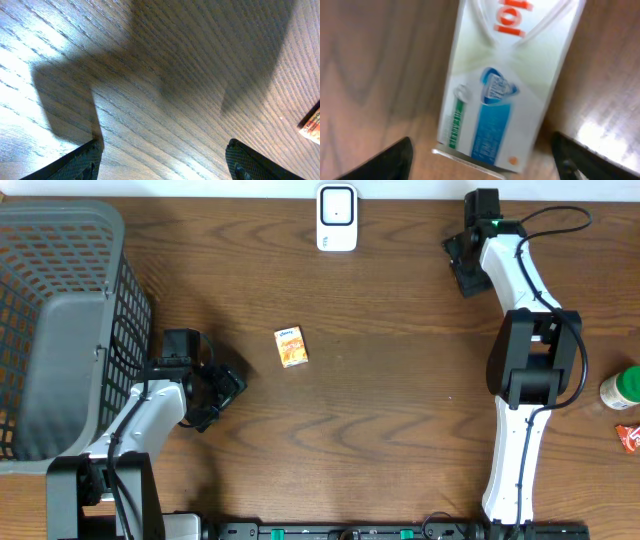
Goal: Scan the item barcode
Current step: 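Carry the box to the right edge of the table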
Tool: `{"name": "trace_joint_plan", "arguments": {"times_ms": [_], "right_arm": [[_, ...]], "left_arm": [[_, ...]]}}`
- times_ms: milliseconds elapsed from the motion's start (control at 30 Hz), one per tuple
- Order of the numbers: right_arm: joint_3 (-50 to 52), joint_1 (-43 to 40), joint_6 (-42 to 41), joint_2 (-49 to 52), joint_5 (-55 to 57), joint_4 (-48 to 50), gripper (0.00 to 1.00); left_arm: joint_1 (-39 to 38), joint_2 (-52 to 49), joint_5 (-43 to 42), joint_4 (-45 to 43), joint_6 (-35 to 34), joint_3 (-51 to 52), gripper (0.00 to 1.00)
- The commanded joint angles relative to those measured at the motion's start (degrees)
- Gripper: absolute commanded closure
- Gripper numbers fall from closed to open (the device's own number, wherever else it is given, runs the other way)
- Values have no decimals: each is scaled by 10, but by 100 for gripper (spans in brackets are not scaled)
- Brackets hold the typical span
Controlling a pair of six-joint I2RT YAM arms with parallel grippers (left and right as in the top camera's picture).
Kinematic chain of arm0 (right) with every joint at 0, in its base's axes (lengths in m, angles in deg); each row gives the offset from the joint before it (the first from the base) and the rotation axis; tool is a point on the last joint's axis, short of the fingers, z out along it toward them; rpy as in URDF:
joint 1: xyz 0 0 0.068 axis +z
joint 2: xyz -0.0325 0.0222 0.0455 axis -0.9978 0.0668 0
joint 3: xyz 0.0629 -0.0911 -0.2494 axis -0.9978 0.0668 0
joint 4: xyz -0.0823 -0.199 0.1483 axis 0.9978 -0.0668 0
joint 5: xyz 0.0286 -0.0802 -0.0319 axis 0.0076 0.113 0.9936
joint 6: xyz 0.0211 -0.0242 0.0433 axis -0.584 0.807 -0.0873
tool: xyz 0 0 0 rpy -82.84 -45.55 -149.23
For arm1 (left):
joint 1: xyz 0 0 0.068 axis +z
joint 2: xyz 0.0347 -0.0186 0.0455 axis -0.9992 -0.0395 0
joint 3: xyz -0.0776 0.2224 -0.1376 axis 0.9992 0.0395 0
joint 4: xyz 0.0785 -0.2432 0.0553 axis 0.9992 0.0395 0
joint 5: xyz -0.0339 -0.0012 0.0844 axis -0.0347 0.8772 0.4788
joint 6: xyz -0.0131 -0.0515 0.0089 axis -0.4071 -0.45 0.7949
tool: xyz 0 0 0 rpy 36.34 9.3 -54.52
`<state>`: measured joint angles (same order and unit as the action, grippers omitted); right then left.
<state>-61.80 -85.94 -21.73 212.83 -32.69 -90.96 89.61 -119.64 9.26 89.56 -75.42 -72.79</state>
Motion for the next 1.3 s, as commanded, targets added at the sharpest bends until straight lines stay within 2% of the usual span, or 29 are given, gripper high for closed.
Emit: {"name": "trace_joint_plan", "arguments": {"times_ms": [0, 400, 833, 1100, 1267], "right_arm": [[-1, -3, 12, 23, 4, 2, 39], [-1, -8, 72, 27, 12, -28, 82], [-2, -57, 177, -27, 22, -121, 79], [-2, -136, 227, -75, 122, -276, 76], [-1, -204, 255, -75, 147, -320, 78]], "left_arm": [[14, -68, 108, 24, 8, 72, 18], [14, -68, 108, 24, 8, 72, 18], [14, -68, 108, 24, 8, 72, 18], [14, -68, 108, 24, 8, 72, 18], [14, -68, 108, 24, 8, 72, 18]]}}
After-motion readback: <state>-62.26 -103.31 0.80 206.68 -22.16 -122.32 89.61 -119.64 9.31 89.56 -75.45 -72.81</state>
